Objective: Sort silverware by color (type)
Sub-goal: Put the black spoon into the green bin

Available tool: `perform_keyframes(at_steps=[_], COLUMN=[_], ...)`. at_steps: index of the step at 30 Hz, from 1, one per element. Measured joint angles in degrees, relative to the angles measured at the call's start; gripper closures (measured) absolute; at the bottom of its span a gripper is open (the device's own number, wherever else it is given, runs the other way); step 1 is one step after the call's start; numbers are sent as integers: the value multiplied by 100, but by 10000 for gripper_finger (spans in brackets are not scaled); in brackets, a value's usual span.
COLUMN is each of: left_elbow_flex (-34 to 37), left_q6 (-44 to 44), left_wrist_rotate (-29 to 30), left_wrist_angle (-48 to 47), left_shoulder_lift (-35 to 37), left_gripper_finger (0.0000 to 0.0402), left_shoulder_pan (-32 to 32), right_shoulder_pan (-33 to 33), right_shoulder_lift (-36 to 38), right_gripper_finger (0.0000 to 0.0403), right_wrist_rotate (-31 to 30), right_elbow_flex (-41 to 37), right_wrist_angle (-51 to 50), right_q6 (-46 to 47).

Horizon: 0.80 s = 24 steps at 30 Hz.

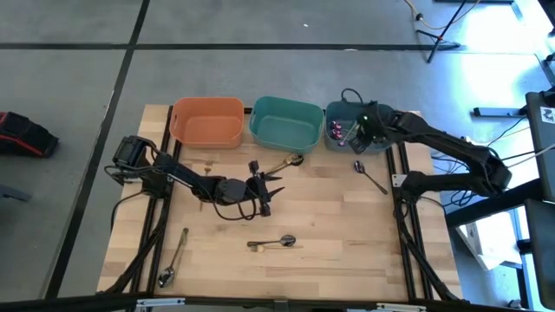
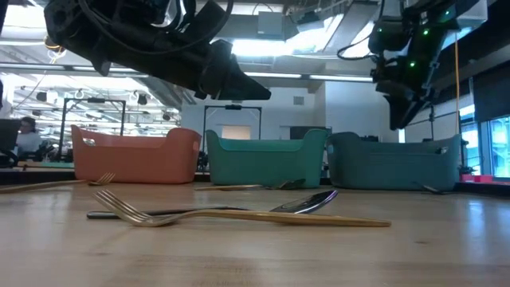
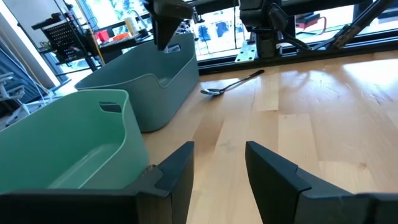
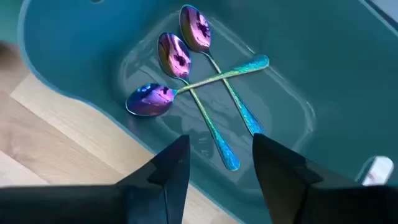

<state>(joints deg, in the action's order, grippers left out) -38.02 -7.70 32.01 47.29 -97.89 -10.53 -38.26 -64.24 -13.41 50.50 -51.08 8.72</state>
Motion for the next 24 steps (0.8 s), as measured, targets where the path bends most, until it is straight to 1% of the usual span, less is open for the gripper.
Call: perform_keyframes(at_steps=[2,5,9,13,24], left_elbow_flex=[0,0,0,0,0], left_q6=[14,139,308,314,308], left_wrist_rotate=[0,2,4,4,31], left_wrist_angle=[0,-2,-4,-4,6], left_shoulder_lift=[0,0,0,0,0], left_gripper_finger=[262,262,262,262,262], left_shoulder_pan=[-2,-2,-38,-151,-380], right_shoulder_pan=[-119,-245,-269,-266,-264], right_shoulder_lift=[-54,-130,-162,-158,-156], right_gripper_finger=[235,235,235,235,235], right_wrist_rotate=[233,401,407,560,554], right_elbow_flex=[0,0,0,0,0], right_wrist_angle=[39,27,7,3,25], right_q6=[-91,-174,-175,-182,-200])
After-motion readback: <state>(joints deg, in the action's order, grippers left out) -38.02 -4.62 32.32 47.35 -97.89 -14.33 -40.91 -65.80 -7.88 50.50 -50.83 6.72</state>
